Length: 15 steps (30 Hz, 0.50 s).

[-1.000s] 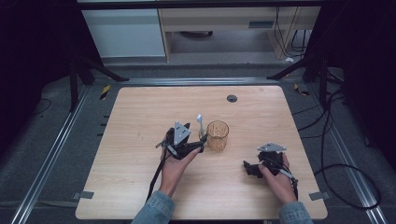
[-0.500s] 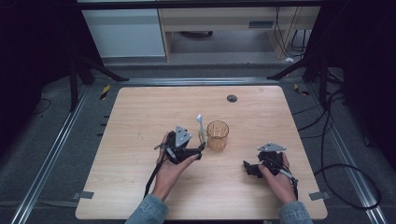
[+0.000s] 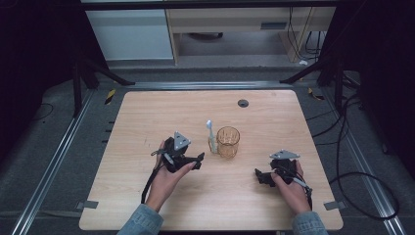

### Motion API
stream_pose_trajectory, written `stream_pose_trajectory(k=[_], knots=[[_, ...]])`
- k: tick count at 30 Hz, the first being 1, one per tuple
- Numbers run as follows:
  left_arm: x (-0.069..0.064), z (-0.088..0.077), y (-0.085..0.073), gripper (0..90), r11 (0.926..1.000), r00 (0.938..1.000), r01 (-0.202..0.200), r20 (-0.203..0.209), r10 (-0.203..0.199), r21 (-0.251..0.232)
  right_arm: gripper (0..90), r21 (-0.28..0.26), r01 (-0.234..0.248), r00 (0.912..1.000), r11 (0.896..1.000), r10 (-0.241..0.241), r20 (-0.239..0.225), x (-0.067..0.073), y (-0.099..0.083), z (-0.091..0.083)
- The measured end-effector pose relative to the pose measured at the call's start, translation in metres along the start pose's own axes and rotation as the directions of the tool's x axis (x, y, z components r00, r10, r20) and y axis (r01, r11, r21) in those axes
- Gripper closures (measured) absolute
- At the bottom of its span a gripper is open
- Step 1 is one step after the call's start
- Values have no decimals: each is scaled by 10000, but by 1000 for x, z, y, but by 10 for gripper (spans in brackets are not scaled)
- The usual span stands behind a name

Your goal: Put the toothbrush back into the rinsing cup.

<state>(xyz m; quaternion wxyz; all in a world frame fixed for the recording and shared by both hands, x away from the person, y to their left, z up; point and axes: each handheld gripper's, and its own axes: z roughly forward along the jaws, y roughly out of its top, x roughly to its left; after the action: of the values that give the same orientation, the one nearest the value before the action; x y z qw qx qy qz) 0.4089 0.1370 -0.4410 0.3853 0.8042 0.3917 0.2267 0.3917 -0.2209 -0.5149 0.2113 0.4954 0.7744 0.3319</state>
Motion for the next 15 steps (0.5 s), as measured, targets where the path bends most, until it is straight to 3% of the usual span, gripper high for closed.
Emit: stream_pose_trajectory(k=[4, 10, 13, 15], knots=[[12, 1, -1, 60, 9974, 10000, 37, -33, -35, 715, 4, 0, 3, 10000, 10000, -3, 1, 0, 0, 0], [32, 0, -4, 48, 9928, 9991, 300, -318, -265, 1163, 4, 2, -6, 10000, 10000, 6, 2, 0, 0, 0], [41, -3, -6, 48, 9870, 9991, 61, -428, 8, 1608, 4, 9, -14, 10000, 10000, 14, 8, 0, 0, 0], [48, -7, -9, 49, 9863, 9984, 96, -558, -4, 1648, 4, 9, -17, 10000, 10000, 17, 10, 0, 0, 0]])
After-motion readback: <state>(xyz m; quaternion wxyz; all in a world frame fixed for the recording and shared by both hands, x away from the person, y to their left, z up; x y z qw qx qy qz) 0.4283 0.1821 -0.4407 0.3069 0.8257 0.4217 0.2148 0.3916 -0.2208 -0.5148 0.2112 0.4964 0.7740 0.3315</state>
